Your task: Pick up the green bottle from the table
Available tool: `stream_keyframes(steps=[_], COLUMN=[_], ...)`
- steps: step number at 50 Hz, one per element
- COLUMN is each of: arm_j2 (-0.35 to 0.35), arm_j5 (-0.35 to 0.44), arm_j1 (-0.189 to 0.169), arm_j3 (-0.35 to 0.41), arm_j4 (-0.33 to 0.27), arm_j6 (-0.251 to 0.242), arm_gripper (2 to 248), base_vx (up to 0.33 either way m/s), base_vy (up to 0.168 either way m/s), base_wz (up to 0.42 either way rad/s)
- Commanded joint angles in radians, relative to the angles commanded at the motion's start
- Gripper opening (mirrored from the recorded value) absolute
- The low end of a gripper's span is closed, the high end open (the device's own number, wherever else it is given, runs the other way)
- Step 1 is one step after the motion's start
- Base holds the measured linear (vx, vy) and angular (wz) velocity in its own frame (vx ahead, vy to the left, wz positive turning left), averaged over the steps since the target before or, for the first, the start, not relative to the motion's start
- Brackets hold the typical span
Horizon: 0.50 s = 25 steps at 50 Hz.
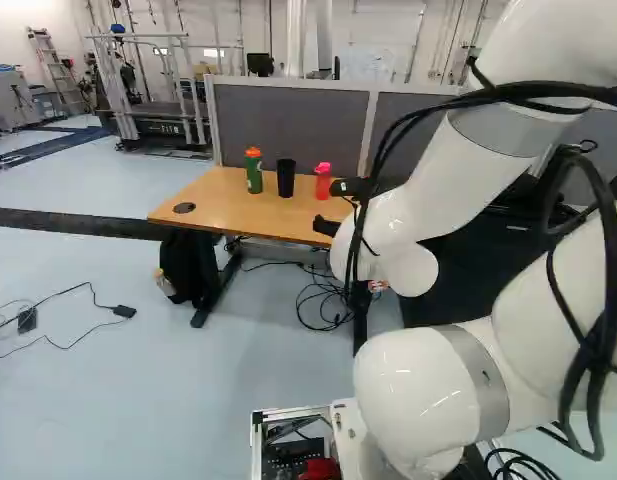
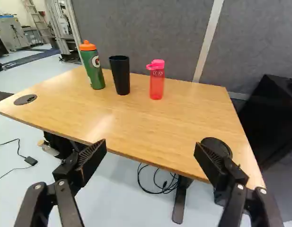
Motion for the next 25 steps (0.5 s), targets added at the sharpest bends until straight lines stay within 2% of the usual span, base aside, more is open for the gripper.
stream_keyframes(steps=[25], arm_j2=[0.0], arm_j5=[0.0], arm_j1=[0.0], arm_j3=[0.0], arm_j4=[0.0], arm_j6=[0.0], arm_gripper=[247], base_vx=[0.078], base_vy=[0.092], base_wz=[0.173])
